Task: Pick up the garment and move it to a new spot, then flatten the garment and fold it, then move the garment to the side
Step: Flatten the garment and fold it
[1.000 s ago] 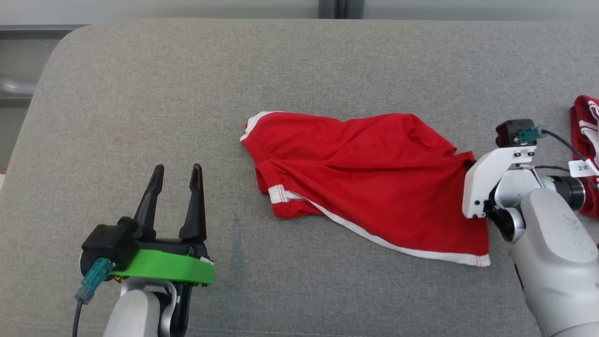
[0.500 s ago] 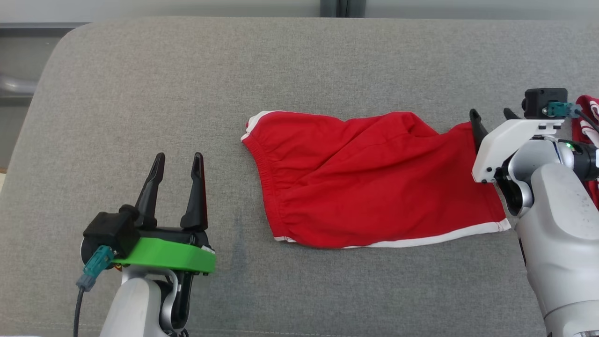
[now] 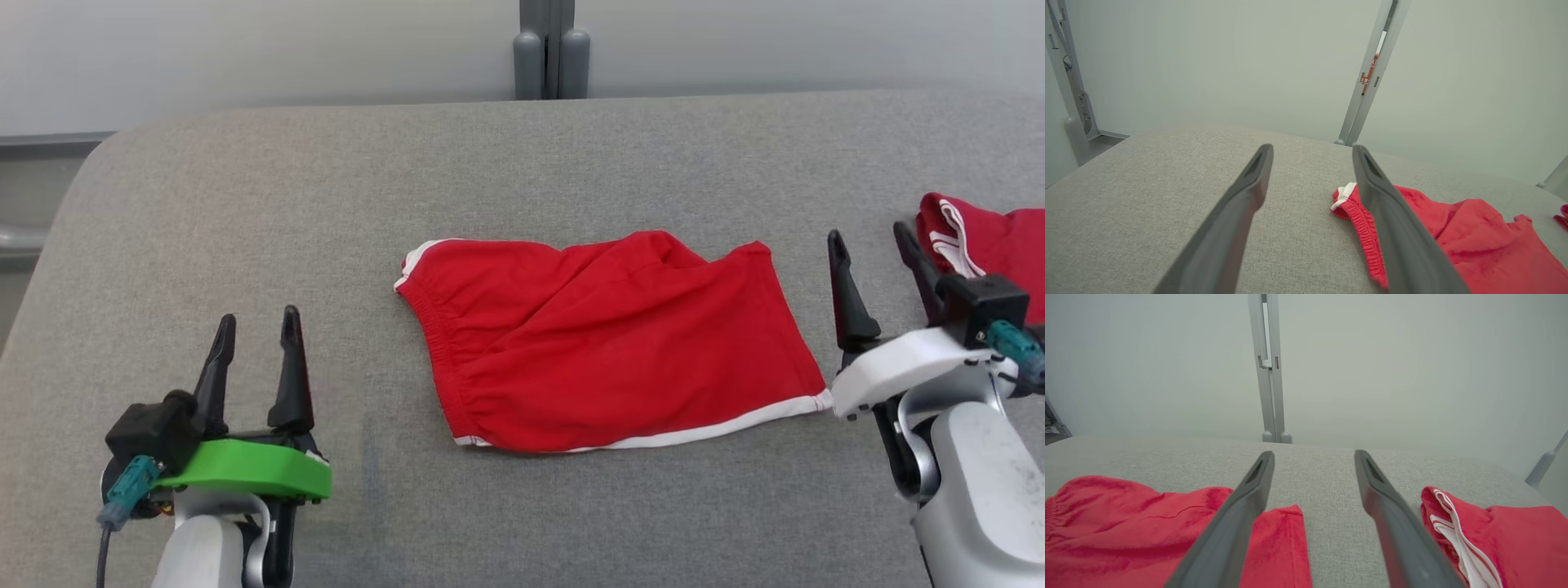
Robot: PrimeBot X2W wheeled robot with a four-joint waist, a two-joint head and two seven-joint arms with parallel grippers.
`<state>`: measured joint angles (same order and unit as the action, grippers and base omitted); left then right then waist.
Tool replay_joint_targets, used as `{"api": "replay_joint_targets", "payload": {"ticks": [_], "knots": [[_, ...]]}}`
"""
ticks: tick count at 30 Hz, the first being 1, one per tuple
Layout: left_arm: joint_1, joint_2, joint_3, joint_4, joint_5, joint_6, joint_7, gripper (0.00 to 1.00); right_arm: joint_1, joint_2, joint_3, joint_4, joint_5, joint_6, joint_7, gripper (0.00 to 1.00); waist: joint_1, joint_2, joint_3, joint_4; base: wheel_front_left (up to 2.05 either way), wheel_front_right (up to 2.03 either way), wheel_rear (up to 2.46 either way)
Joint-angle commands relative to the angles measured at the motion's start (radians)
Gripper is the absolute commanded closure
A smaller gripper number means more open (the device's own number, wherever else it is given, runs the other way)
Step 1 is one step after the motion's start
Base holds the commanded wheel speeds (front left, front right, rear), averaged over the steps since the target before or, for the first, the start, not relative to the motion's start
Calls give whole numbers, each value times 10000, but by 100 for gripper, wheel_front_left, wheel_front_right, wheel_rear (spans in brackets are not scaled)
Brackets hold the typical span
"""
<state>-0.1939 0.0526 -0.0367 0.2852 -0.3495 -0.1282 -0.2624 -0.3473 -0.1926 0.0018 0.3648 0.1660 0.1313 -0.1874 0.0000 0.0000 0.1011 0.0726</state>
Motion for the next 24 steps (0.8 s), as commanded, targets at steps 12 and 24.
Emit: {"api": "replay_joint_targets", "payload": {"ticks": [12, 24], "knots": [[858, -5, 348, 495, 332, 23, -25, 0, 2085, 663, 227, -1193, 349, -11, -382, 0, 0, 0, -955, -575, 0, 0, 0], [1226, -8, 131, 400, 168, 43, -25, 0, 2309, 810, 185, -1334, 274, -11, -206, 0, 0, 0, -1161, -604, 0, 0, 0]]}}
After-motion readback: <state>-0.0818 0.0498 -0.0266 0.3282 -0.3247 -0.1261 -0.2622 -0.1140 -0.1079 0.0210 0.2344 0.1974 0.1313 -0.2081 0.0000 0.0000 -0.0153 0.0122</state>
